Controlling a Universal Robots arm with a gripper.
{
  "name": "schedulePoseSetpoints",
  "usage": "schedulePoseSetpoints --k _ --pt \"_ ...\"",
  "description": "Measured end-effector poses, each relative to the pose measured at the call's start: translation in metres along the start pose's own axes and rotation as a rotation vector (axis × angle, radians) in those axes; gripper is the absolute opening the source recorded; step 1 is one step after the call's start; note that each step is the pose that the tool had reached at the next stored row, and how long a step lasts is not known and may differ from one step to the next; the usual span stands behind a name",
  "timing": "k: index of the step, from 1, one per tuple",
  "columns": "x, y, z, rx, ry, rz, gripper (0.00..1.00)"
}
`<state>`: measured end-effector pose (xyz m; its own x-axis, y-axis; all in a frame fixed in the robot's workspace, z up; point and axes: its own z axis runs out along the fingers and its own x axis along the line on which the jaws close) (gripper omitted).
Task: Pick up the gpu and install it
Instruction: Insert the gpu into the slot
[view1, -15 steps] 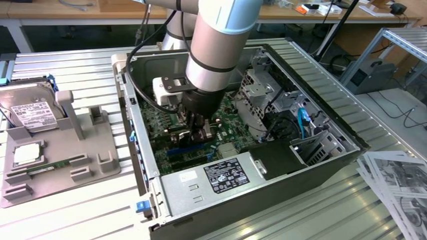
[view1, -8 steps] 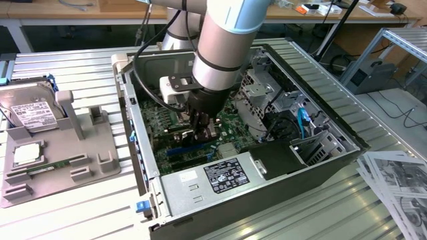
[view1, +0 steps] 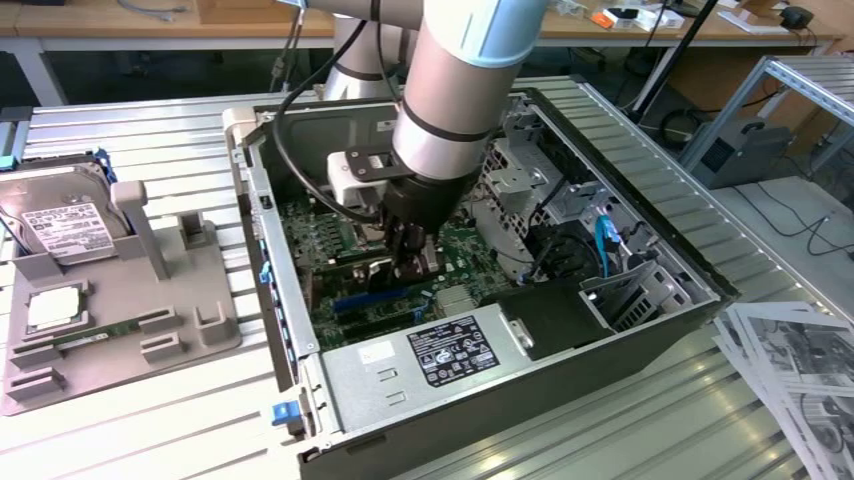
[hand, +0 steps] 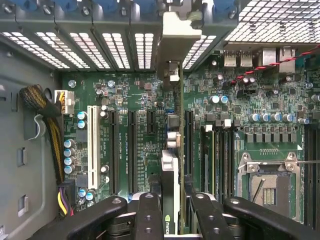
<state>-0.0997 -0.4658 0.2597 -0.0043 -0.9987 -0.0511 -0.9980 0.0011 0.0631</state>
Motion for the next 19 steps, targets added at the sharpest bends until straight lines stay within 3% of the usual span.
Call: schedulePoseSetpoints --k 19 --pt "-0.0002 -0.0008 -0.0043 0.0001 0.0 0.0 0.27"
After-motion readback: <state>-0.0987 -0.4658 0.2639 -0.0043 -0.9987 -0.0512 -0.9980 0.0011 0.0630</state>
